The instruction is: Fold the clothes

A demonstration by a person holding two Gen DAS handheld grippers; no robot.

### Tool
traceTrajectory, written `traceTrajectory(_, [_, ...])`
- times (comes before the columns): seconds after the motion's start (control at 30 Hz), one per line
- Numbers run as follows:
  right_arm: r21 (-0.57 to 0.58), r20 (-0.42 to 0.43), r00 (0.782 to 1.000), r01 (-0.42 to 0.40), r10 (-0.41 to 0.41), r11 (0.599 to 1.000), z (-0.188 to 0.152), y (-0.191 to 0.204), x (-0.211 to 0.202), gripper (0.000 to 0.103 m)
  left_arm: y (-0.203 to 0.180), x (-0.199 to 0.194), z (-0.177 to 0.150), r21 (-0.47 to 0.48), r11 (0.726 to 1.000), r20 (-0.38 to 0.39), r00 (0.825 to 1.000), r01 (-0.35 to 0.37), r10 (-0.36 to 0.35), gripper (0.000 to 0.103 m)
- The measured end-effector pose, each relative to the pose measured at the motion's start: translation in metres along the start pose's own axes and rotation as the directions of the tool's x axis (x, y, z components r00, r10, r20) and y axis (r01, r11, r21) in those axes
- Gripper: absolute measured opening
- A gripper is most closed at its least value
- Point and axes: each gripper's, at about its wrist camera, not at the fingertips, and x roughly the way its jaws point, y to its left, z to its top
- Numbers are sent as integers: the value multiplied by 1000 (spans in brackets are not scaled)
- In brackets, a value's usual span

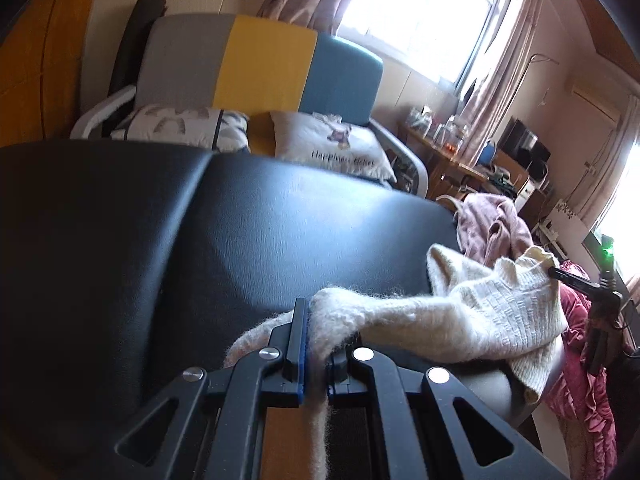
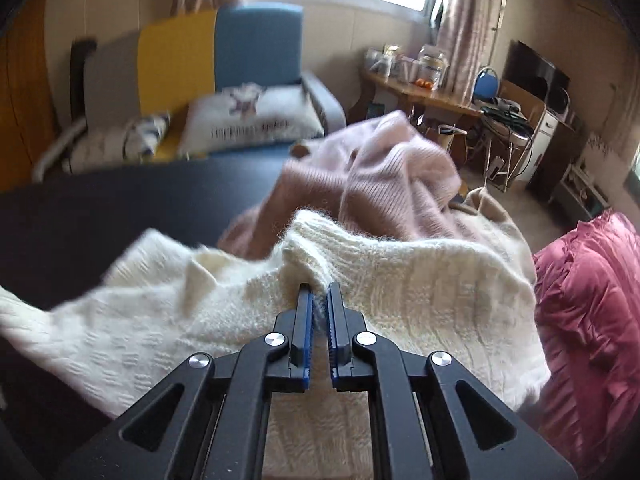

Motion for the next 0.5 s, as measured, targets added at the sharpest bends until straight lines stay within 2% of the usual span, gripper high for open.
traceTrajectory(0.1, [42,54,998,-15,13,999,6,-8,-20,3,0,-8,7,-19,1000,42,999,14,-14,6])
traceTrajectory(0.27, [119,164,986,7,-27,993,21,-27,-49,3,-12,-25,21,-4,1000,121,992,21,-20,6])
traceTrajectory(0.5, [160,279,960,-33,-13,987,28,-29,-93,3,-18,-69,46,12,1000,262,965,21,-24,6])
